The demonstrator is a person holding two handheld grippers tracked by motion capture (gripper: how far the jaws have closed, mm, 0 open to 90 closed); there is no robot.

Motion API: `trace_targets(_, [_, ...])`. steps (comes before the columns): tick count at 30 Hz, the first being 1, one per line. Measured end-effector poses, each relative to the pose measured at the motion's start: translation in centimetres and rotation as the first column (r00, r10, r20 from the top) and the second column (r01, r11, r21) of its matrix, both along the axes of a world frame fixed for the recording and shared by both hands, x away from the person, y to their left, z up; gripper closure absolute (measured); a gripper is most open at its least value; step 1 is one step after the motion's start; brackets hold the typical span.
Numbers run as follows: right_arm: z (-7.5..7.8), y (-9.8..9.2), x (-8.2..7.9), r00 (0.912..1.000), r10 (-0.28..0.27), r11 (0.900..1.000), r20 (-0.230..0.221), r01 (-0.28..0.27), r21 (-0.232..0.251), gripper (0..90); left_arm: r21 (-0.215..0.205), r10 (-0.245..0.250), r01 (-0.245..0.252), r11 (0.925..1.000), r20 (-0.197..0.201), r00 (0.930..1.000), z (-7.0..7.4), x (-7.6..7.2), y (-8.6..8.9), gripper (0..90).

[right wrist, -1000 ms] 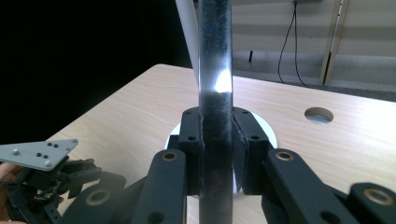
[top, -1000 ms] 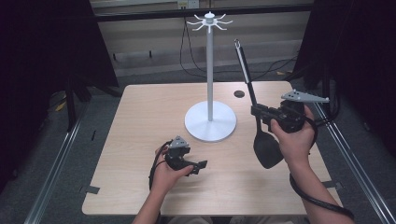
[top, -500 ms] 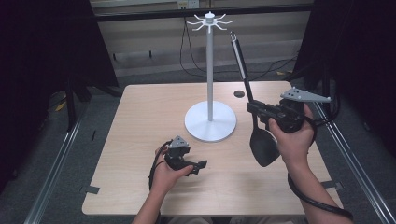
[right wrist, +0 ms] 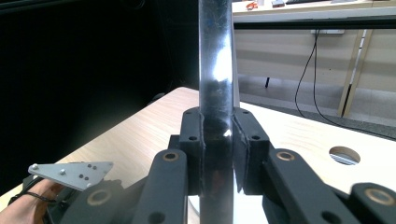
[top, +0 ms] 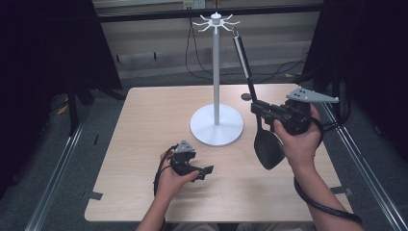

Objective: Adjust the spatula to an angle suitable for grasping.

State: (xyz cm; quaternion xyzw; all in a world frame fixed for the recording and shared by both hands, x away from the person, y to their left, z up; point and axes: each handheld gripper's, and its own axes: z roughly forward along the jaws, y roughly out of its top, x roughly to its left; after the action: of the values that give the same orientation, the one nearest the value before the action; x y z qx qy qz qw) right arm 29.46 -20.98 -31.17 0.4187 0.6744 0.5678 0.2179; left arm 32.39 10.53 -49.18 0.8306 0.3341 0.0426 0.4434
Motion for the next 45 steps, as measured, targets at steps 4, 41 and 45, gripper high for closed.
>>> trace_targets(4, [-0.2,0.2,0.2,1.0,0.0,1.0,-0.004,0.0,0.002,76.5,-0.005,0.001,-0.001,1.0,0.001,1.0,0.0,0.0,0.0,6.6])
trace_targets(41, [-2.2,3.3,4.2,0.9971,0.012,0.999,-0.075,-0.016,-0.041,76.6,-0.026,0.008,-0.008,0.9996,-0.004,1.0,0.1,0.2,0.3,6.5])
trace_targets(45, [-2.4,3.7,4.6,0.9971,0.01,0.999,-0.076,-0.013,-0.044,76.6,-0.029,0.01,-0.01,0.9995,-0.006,0.9999,0.0,0.2,0.4,6.4])
